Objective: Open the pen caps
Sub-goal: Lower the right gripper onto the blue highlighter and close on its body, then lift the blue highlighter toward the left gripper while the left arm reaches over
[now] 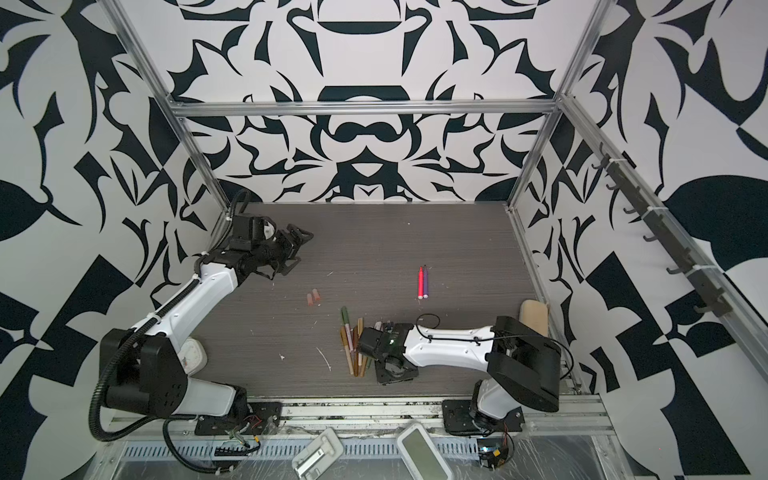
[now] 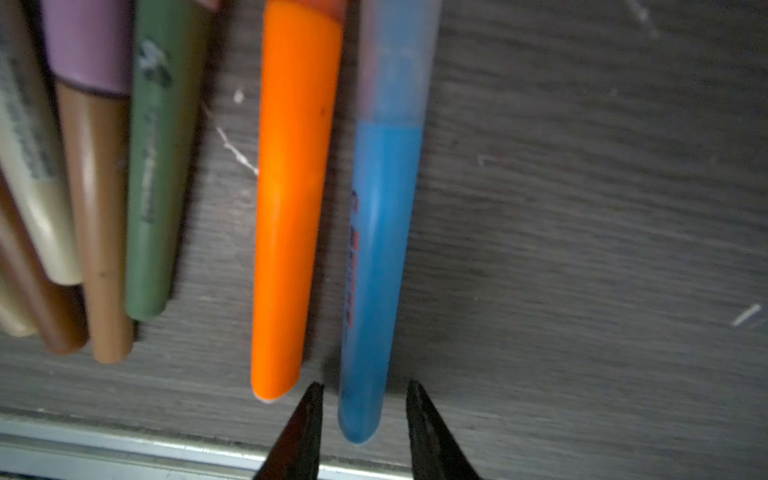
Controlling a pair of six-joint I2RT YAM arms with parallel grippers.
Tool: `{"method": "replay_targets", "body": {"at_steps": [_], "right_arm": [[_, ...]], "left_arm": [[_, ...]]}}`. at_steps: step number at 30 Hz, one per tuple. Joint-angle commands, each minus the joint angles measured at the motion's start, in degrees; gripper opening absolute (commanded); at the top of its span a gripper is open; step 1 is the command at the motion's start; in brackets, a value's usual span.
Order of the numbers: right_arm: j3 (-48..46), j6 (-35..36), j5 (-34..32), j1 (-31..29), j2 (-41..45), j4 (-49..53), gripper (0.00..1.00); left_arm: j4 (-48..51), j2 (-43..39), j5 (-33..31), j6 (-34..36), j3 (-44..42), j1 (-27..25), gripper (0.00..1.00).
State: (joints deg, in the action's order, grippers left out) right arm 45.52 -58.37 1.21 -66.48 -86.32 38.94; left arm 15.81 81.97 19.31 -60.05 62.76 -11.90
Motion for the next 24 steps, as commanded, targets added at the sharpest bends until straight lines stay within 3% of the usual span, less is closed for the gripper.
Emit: {"method": "replay_targets", "body": {"at_steps": [1,7,12,15,21,24], "right_arm": [[0.2,0.5,-1.0,-0.1,-0.8,0.0,0.34],[1.1,4.1,-0.2,1.7,-3.1,-0.9,0.29],[-0.4,6.2,2.6,6.8,-1.1,-2.5,0.15],[-0.2,9.5,3.7,12.1,1.5,-0.7,0.04],[9.0,22.6,5.7,23.4,4.9,9.1,0.00],[15.3,30.2,15.6,29.1,3.6,9.8,0.00]], "left_arm": [[1.2,0.9,0.6,0.1,1.2,0.3,0.93],[0.0,1.9,2.6,-0.6,1.5,0.3,0.90],[-0.6,1.7,2.8,-1.2,1.1,-0.1,0.88],[0.0,2.7,4.5,-1.0,1.5,-1.1,0.80],[4.7,9.5,7.7,-1.6,7.0,-7.2,0.73],[7.9,13.7,7.2,-0.1,11.9,-11.9,0.72]]}}
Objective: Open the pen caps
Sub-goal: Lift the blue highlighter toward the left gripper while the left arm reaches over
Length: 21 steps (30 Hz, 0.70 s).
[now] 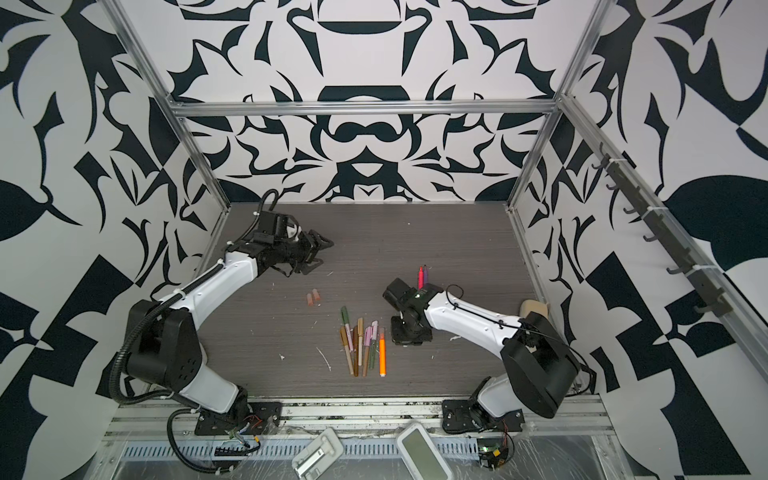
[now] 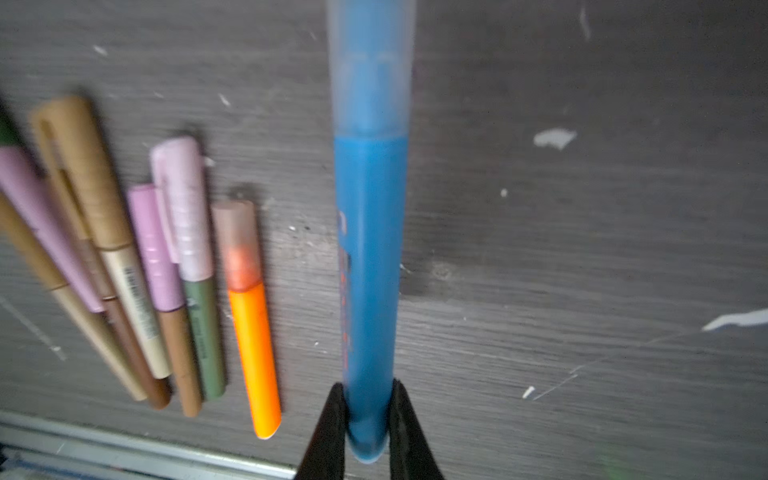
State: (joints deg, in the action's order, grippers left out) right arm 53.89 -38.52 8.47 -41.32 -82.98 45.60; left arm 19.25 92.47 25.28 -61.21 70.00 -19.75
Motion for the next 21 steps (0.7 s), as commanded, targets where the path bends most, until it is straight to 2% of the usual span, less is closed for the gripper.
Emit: {"method": "replay_targets", "body": {"at_steps": [1,3,7,15,18,21], "right_arm": [[9.3,12.3,12.1,5.7,-0.8,3.5,0.00],[13.2,15.0,17.6,7.9,-2.8,4.1,0.00],[20.2,16.4,24.7,9.9,-7.3,4.6,0.00],[22.4,12.9,32.2,10.7,-7.3,-0.7,0.00],[23.1,11.7,33.7,10.7,-6.2,-1.5,0.00],[23.9,11.2,34.6,11.2,-5.6,-1.4,0.00]], "left_arm": [[6.4,4.8,0.8,1.9,6.7,-5.5,0.72],[10.7,8.0,0.4,3.0,11.0,-8.0,0.72],[17.8,12.2,2.1,3.5,18.0,-11.9,0.71],[19.4,13.9,-0.4,1.5,19.2,-15.8,0.67],[19.7,14.0,-1.7,0.8,20.2,-16.5,0.61],[21.1,14.8,-2.2,1.3,22.3,-16.6,0.46]]}}
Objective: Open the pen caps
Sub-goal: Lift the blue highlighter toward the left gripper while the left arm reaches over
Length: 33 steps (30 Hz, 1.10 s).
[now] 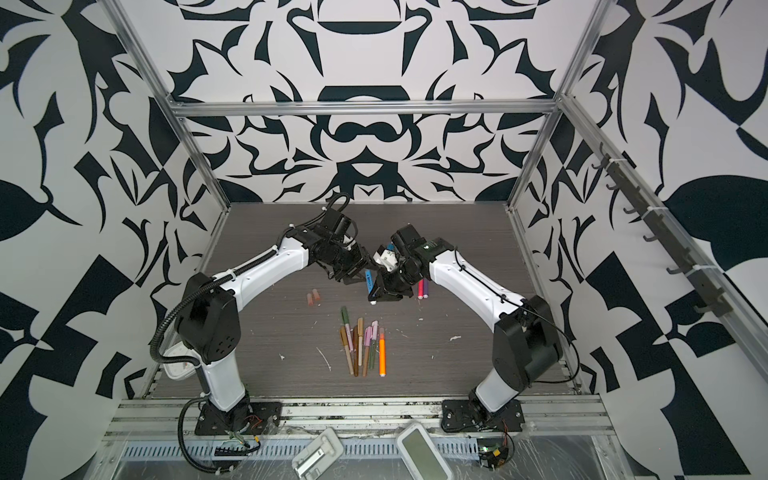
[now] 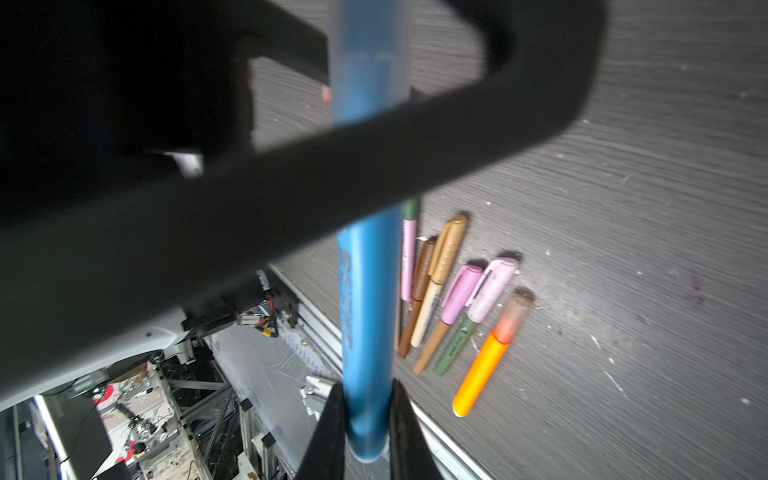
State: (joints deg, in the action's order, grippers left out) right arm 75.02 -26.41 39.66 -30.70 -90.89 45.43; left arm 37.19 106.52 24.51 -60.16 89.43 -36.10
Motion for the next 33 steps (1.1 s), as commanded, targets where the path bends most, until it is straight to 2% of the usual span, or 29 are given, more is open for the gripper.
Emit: {"method": "replay_targets", "body": {"at_steps": [1,5,12,19,22,24,31,32,33], "right_arm": [[2.9,-1.0,3.9,0.6,2.4,-1.1,0.00],[2.7,-0.9,4.3,0.7,3.3,1.1,0.00],[0.4,1.8,5.2,0.8,5.3,5.2,0.00],[-0.2,1.0,5.1,1.2,5.6,5.4,0.00],[-1.2,0.9,4.6,1.3,5.5,5.3,0.00],[-1.5,0.9,4.2,1.3,5.8,5.4,0.00],[0.6,0.4,3.3,1.8,5.5,5.5,0.02],[0.9,0.3,3.3,1.8,5.5,5.3,0.02],[1.2,0.3,3.5,1.8,5.4,5.3,0.02]], "left_arm": [[4.0,1.2,-1.7,0.9,3.8,-0.3,0.42],[8.7,3.4,-1.3,3.6,8.7,-0.2,0.38],[15.1,5.8,-3.7,8.3,13.9,0.1,0.41],[16.3,5.5,-3.6,9.8,14.8,0.1,0.16],[16.3,5.2,-3.6,9.9,14.2,0.1,0.13],[15.6,4.6,-3.4,9.9,13.5,0.1,0.01],[14.1,2.0,-3.3,9.3,11.1,0.0,0.00],[14.3,1.8,-3.2,9.2,11.0,0.0,0.03],[14.6,1.7,-3.4,9.2,11.1,-0.1,0.11]]}}
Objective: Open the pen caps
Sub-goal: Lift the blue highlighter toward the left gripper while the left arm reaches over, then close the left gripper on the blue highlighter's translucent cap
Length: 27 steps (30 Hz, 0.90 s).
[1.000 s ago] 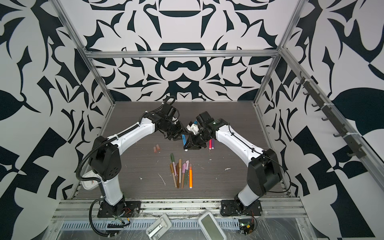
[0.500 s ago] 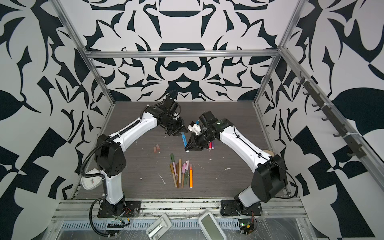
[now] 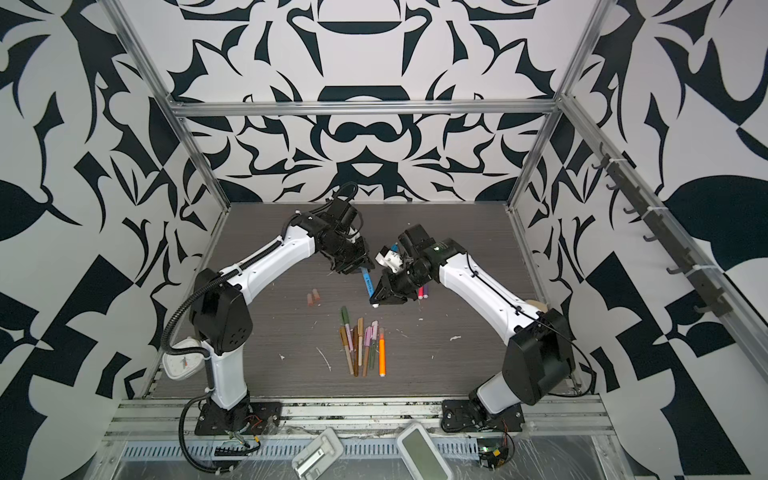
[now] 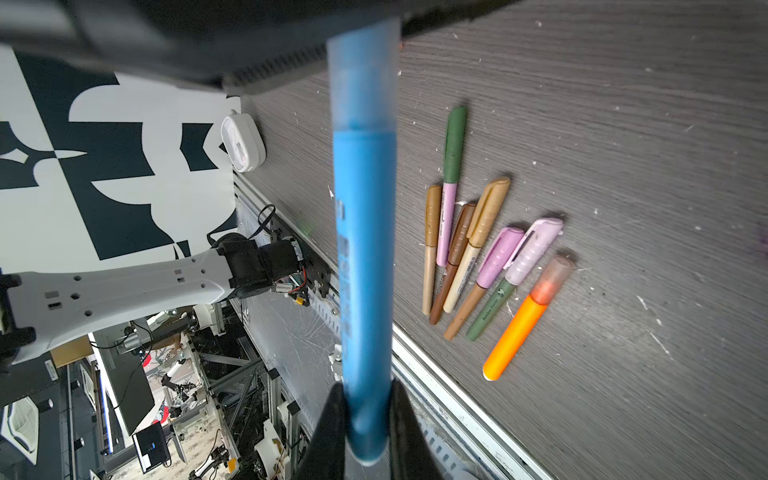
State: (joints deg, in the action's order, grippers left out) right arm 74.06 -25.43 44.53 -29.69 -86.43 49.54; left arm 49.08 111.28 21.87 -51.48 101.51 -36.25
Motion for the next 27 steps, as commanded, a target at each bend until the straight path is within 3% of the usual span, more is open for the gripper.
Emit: {"method": "replay_targets", "body": {"at_steps": [1,5,12,16,19,21,25,27], "right_arm": [[2.2,-0.7,-1.2,0.8,0.8,1.3,0.02],[1.4,-0.3,-1.1,0.9,0.7,1.8,0.02],[0.7,-0.1,-2.0,0.9,0.7,2.9,0.02],[1.4,-0.1,-2.1,0.9,0.4,3.0,0.02],[2.0,-0.1,-2.3,0.9,0.2,3.1,0.02],[2.6,-0.1,-2.3,0.9,0.0,3.1,0.02],[3.5,-0.2,-2.1,0.9,-0.7,3.1,0.02],[3.8,-0.2,-2.1,0.9,-0.9,3.1,0.02]], "left_arm": [[2.8,-3.2,-1.1,0.5,-1.1,0.0,0.20],[2.9,-4.1,-1.7,0.1,-1.7,0.0,0.29],[2.6,-4.4,-1.5,0.0,-1.5,0.0,0.30],[2.0,-4.7,-0.6,0.3,-1.7,-0.1,0.07],[1.3,-4.9,-0.1,0.4,-2.0,-0.1,0.03],[0.8,-5.0,0.6,0.4,-2.2,-0.3,0.07],[0.5,-5.0,1.2,0.7,-2.0,-0.7,0.31],[0.5,-4.9,1.3,0.7,-2.0,-0.9,0.32]]}}
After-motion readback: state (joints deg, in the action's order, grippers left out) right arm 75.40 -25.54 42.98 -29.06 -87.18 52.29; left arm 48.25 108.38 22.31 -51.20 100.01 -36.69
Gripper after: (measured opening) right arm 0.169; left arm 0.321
